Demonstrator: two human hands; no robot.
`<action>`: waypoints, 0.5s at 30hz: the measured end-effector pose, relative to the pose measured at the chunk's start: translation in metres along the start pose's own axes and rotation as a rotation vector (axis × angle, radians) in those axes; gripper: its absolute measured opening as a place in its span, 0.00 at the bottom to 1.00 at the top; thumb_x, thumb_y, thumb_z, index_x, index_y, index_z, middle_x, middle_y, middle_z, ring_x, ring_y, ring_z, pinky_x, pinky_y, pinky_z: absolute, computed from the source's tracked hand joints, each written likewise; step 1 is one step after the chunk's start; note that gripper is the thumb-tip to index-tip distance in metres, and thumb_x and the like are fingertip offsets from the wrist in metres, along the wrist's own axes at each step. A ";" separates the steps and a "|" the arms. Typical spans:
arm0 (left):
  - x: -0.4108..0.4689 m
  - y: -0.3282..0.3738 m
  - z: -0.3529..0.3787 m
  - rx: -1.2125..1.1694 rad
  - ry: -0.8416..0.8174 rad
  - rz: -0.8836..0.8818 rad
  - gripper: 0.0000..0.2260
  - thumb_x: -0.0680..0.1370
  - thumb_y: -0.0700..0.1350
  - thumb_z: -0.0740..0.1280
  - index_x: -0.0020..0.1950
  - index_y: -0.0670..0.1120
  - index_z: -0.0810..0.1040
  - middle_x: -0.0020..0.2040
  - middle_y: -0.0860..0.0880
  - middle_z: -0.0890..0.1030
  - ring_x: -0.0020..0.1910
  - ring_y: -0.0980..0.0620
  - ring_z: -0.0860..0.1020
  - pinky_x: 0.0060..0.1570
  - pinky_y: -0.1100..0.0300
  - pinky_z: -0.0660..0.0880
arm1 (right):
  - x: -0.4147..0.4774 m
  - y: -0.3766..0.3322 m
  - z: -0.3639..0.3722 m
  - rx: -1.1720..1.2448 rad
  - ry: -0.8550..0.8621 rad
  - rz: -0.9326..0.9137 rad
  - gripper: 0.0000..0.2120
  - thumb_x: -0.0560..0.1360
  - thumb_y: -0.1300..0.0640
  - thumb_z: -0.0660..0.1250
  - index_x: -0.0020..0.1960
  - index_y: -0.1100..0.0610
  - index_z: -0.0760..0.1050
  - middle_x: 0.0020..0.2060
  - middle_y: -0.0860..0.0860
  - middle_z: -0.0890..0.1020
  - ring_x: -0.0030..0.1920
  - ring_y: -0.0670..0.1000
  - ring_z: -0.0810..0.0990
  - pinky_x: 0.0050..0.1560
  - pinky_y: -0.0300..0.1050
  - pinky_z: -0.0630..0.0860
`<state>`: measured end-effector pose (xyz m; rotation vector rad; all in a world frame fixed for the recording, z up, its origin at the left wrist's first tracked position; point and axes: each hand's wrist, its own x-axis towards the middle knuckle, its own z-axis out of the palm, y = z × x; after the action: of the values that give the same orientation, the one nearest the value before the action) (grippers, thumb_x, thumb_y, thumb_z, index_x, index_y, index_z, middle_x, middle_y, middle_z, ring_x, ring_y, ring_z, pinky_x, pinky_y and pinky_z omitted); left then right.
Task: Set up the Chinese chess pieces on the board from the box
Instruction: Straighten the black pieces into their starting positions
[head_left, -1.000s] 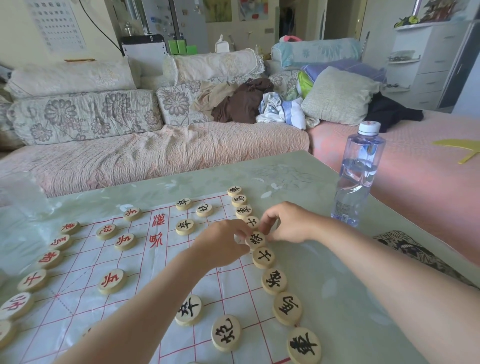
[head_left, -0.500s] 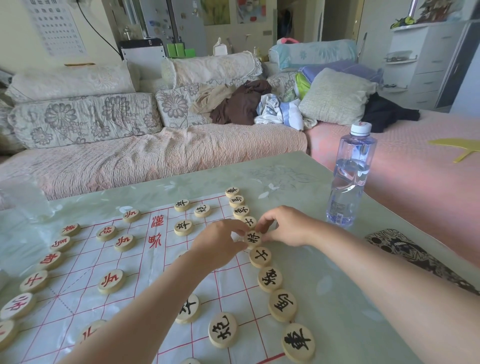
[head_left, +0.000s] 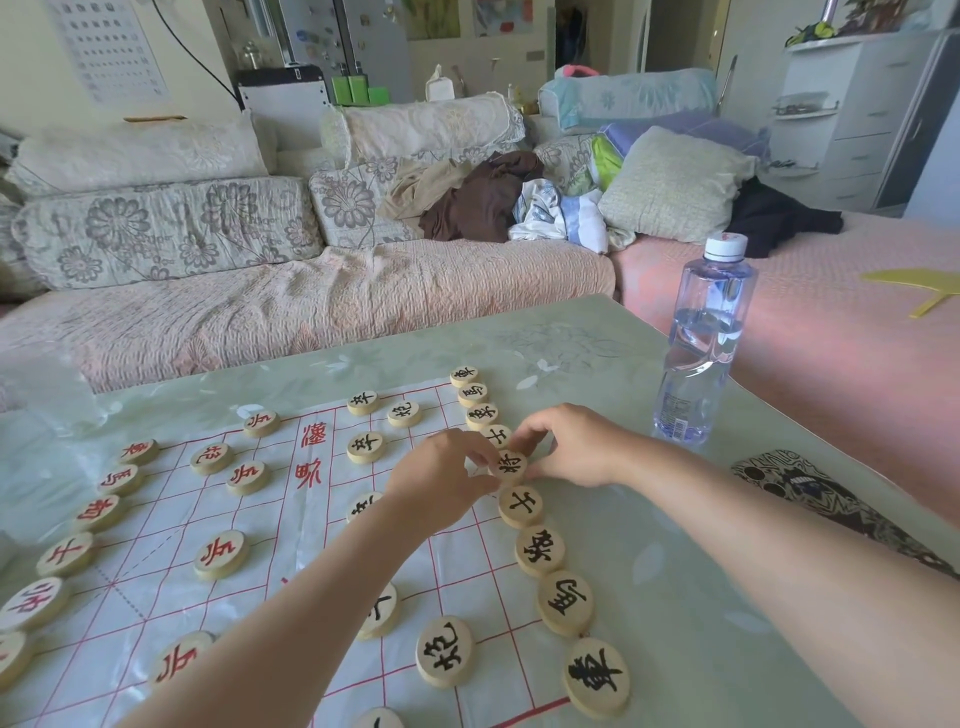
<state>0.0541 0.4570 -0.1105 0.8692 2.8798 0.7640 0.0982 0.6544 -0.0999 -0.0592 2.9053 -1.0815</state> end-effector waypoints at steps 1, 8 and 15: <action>-0.002 0.000 -0.001 0.000 -0.002 0.001 0.09 0.71 0.51 0.73 0.50 0.61 0.78 0.47 0.62 0.78 0.42 0.58 0.77 0.42 0.58 0.77 | -0.002 -0.001 -0.001 -0.011 0.004 0.006 0.15 0.69 0.52 0.79 0.54 0.48 0.81 0.51 0.43 0.82 0.32 0.30 0.74 0.34 0.26 0.66; -0.026 0.003 -0.009 -0.038 -0.044 -0.028 0.05 0.75 0.50 0.68 0.50 0.58 0.78 0.44 0.61 0.79 0.38 0.59 0.76 0.37 0.63 0.74 | -0.028 -0.015 -0.009 -0.087 0.044 0.052 0.10 0.72 0.60 0.73 0.49 0.46 0.80 0.44 0.42 0.80 0.32 0.34 0.73 0.29 0.27 0.65; -0.045 0.014 -0.009 -0.028 -0.129 -0.014 0.08 0.74 0.49 0.70 0.51 0.58 0.79 0.49 0.61 0.80 0.42 0.59 0.76 0.45 0.62 0.75 | -0.054 -0.021 0.001 -0.053 0.034 0.073 0.09 0.72 0.57 0.75 0.48 0.46 0.80 0.37 0.38 0.76 0.29 0.29 0.73 0.29 0.25 0.65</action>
<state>0.0975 0.4396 -0.1006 0.8614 2.7531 0.7175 0.1527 0.6406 -0.0853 0.0643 2.9409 -1.0037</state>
